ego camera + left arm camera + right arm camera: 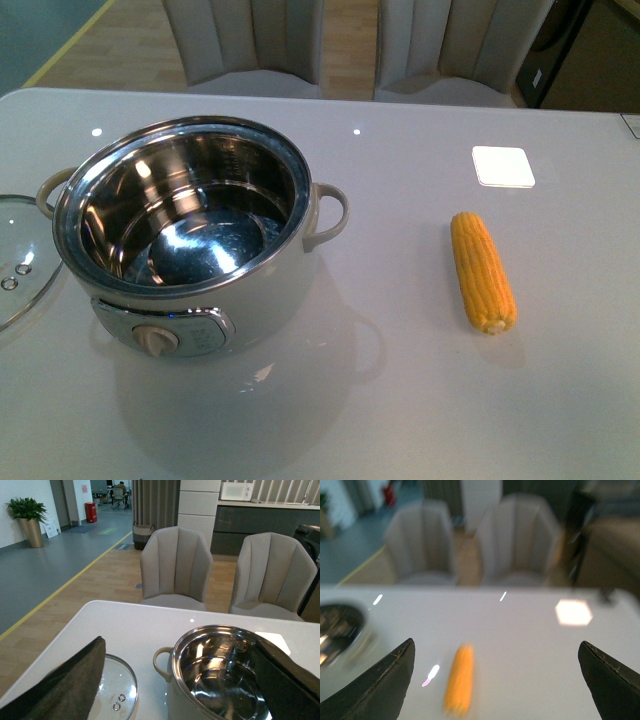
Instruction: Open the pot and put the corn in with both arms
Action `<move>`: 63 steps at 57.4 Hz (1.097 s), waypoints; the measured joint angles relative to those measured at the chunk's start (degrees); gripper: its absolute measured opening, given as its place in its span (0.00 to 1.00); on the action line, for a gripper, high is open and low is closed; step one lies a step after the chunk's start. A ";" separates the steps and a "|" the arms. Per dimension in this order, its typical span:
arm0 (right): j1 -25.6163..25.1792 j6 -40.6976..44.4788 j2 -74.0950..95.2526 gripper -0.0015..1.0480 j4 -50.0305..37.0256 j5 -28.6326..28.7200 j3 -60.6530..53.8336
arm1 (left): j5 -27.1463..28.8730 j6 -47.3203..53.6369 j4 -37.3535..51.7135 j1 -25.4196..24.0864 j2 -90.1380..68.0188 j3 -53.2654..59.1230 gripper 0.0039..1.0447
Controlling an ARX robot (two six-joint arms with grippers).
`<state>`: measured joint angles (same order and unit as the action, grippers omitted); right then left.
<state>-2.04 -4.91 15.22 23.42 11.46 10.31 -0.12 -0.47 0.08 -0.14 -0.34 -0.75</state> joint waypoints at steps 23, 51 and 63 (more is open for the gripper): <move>14.73 -0.39 27.85 0.92 -18.12 -9.94 0.09 | 0.13 0.13 0.00 0.00 0.00 0.00 0.93; 23.47 10.88 89.92 0.92 -58.71 -22.93 18.53 | 0.13 0.15 0.00 0.00 0.00 0.00 0.93; 22.29 11.82 101.90 0.92 -58.38 -24.35 26.36 | 0.13 0.15 0.00 0.00 0.00 0.00 0.93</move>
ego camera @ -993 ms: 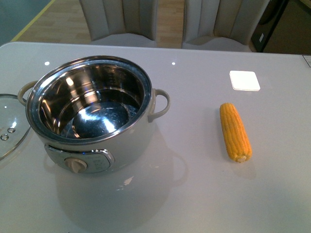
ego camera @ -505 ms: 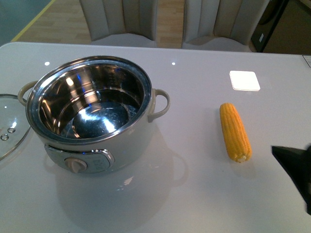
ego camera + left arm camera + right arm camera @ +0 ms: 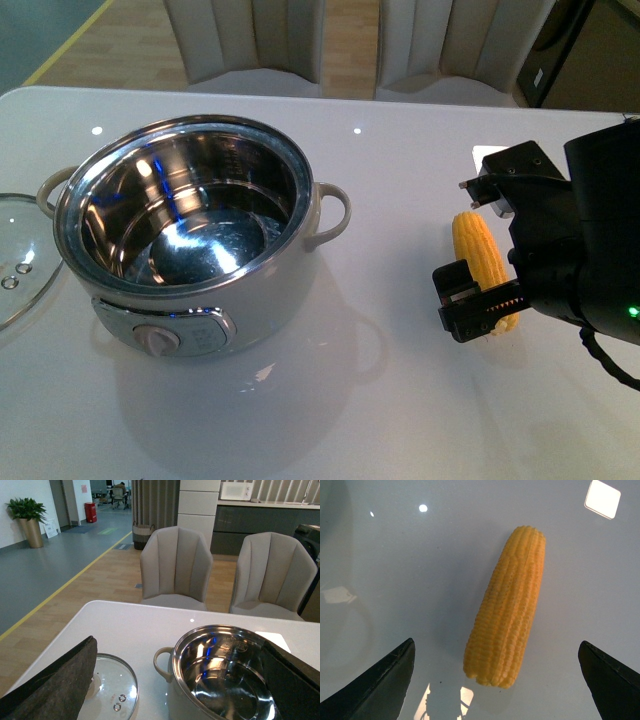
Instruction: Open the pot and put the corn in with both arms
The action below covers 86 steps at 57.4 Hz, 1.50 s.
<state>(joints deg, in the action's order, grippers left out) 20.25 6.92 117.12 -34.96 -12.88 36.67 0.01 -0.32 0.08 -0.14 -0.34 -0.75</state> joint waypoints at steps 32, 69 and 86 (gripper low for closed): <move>-2.56 -3.80 14.08 0.92 5.68 -0.50 11.93 | 0.00 0.00 0.00 0.00 0.00 0.00 0.93; -4.00 -5.44 9.66 0.27 6.14 4.66 8.26 | 0.00 0.00 0.00 0.00 0.00 0.00 0.93; -4.50 -12.61 -12.04 0.22 12.22 14.43 2.91 | 0.00 0.00 0.00 0.00 0.00 0.00 0.93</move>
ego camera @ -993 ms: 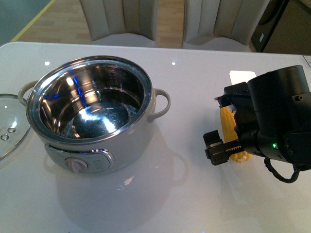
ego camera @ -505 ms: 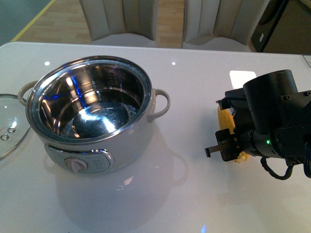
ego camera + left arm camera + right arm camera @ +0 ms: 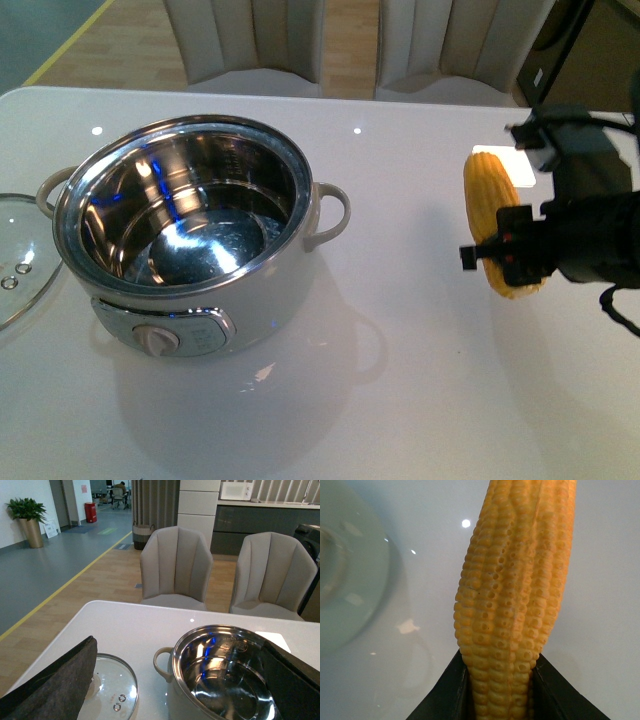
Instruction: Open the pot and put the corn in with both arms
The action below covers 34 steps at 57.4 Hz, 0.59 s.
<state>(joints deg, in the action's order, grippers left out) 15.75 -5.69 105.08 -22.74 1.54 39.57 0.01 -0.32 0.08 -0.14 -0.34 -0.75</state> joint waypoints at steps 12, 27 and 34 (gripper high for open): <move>4.61 -6.75 -6.62 0.22 4.92 1.92 1.81 | 0.00 0.00 0.00 0.00 0.00 0.00 0.93; 11.74 -15.61 -6.12 0.22 7.98 1.99 7.37 | 0.00 0.00 0.00 0.00 0.00 0.00 0.93; 14.80 -19.17 -4.74 0.22 8.31 2.40 10.27 | 0.00 0.00 0.00 0.00 0.00 0.00 0.93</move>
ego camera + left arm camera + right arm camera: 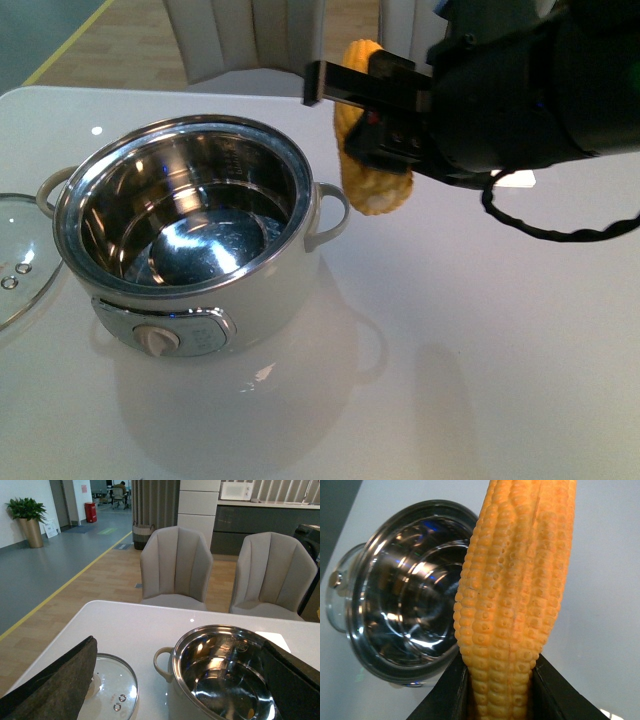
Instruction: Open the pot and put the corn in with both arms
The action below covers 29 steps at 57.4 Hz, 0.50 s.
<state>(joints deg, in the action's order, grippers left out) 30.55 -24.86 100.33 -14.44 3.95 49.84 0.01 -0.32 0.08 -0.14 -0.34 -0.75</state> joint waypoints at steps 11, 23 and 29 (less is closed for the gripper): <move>3.17 -5.64 4.74 0.22 0.81 1.62 5.14 | 0.00 0.00 0.00 0.00 0.00 0.00 0.93; 5.25 -8.61 9.25 0.22 2.71 1.66 10.01 | 0.00 0.02 0.00 0.00 0.00 0.00 0.93; 6.49 -9.90 10.73 0.22 3.45 2.08 12.26 | 0.00 0.00 0.00 0.00 0.00 0.00 0.93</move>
<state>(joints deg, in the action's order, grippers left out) 37.04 -34.76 111.07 -10.98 6.02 62.11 0.01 -0.32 0.08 -0.14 -0.34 -0.75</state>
